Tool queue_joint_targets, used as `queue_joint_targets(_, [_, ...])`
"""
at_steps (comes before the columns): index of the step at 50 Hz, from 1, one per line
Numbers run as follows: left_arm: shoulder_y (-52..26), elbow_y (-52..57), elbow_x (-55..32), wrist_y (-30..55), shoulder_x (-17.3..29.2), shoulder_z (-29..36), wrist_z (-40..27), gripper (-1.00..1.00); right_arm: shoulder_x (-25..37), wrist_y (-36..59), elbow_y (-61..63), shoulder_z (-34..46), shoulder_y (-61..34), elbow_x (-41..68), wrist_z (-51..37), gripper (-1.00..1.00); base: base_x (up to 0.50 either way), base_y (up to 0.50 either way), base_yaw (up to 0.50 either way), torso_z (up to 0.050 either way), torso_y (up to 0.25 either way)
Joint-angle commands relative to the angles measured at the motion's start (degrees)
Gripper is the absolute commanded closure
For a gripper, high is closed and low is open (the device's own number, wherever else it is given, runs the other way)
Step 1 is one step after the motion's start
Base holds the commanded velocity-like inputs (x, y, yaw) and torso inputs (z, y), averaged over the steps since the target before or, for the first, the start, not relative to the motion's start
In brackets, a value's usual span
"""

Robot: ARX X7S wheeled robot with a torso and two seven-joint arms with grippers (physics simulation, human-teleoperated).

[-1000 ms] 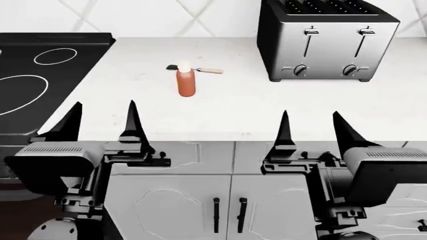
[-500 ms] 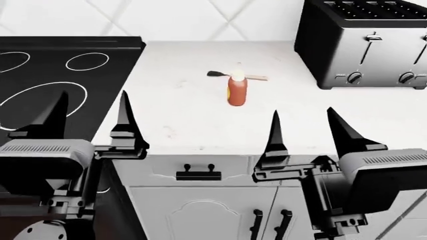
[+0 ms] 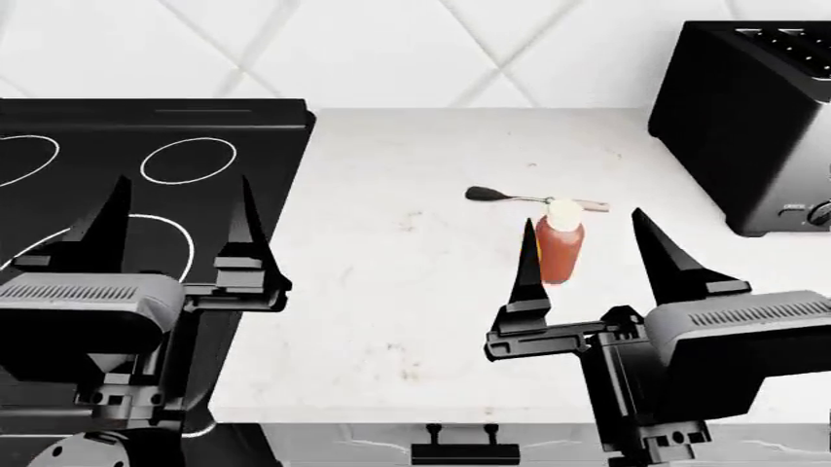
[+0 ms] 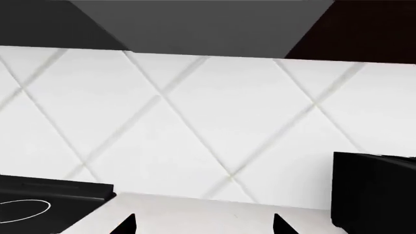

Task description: Pick the honey bottle and bar from the counter and place them in the cabinets closest to them.

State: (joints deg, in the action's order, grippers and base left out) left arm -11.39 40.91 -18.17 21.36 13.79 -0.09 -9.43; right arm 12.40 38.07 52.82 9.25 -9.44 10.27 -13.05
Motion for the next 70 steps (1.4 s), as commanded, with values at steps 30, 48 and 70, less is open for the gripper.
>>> queue_joint_targets(30, [0.2,-0.2,-1.5,-0.7,1.8,1.6,-1.7,-1.0,-2.9,19.7,-8.2,-0.9,-7.3,2.9,-5.7,-1.0,0.07,0.0,0.0,0.0,0.001])
queue_joint_targets(48, [0.2,-0.6,-1.6,-1.4,2.4,2.3,-2.3,-1.0,-3.7,17.8,-15.7,-2.6,-8.0,4.0,-5.8,-1.0,0.0,0.0,0.0,0.0,0.0])
queue_joint_targets(70, [-0.1,-1.0,-1.6,-1.7,3.0,3.3,-3.1,-1.0,-4.0,17.4,-30.8,-2.1,-16.3,4.4,-5.0,-1.0,0.0,0.0,0.0,0.0,0.0])
